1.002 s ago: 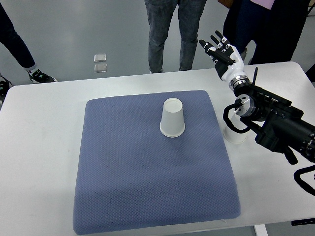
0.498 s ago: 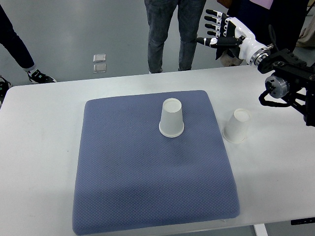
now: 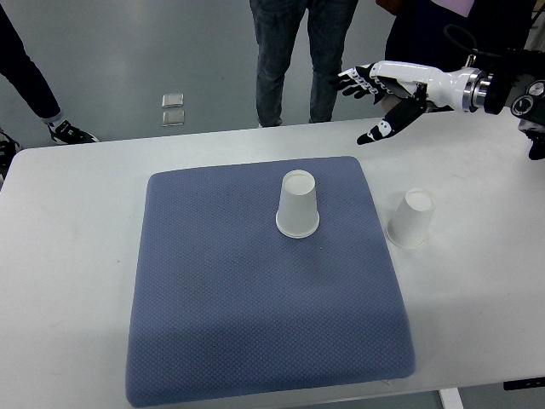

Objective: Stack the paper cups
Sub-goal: 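Move the right hand over the upright white paper cup beside the mat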

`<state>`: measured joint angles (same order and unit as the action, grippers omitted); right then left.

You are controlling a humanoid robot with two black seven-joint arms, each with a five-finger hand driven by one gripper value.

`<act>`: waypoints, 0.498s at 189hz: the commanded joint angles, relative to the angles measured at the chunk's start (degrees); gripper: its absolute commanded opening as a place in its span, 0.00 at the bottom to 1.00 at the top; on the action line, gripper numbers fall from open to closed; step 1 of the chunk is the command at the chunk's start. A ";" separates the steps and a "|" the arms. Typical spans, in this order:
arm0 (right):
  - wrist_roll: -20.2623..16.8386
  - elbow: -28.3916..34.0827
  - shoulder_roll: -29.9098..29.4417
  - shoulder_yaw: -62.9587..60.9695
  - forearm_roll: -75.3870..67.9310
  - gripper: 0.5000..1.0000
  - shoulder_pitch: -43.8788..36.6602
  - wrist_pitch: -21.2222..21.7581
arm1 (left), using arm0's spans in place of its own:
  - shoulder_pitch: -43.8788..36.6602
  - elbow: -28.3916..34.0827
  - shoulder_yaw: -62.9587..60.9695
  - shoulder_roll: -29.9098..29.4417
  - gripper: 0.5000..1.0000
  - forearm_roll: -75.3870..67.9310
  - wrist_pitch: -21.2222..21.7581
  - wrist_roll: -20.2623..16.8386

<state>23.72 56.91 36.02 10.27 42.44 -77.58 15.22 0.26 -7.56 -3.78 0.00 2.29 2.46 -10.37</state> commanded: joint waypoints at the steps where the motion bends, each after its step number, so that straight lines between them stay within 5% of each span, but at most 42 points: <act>1: 0.01 1.89 0.90 2.48 8.79 0.83 -0.56 -0.02 | 0.00 0.00 0.00 0.00 1.00 0.00 0.00 0.00; 50: 0.01 2.07 1.07 4.94 26.29 0.83 -0.47 -3.62 | 0.00 0.00 0.00 0.00 1.00 0.00 0.00 0.00; 94: 0.62 5.49 3.62 7.84 31.30 0.83 -3.99 -2.04 | 0.00 0.00 0.00 0.00 1.00 0.00 0.00 0.00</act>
<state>24.05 60.01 38.11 16.04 71.73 -79.69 12.24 0.26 -7.56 -3.78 0.00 2.28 2.46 -10.37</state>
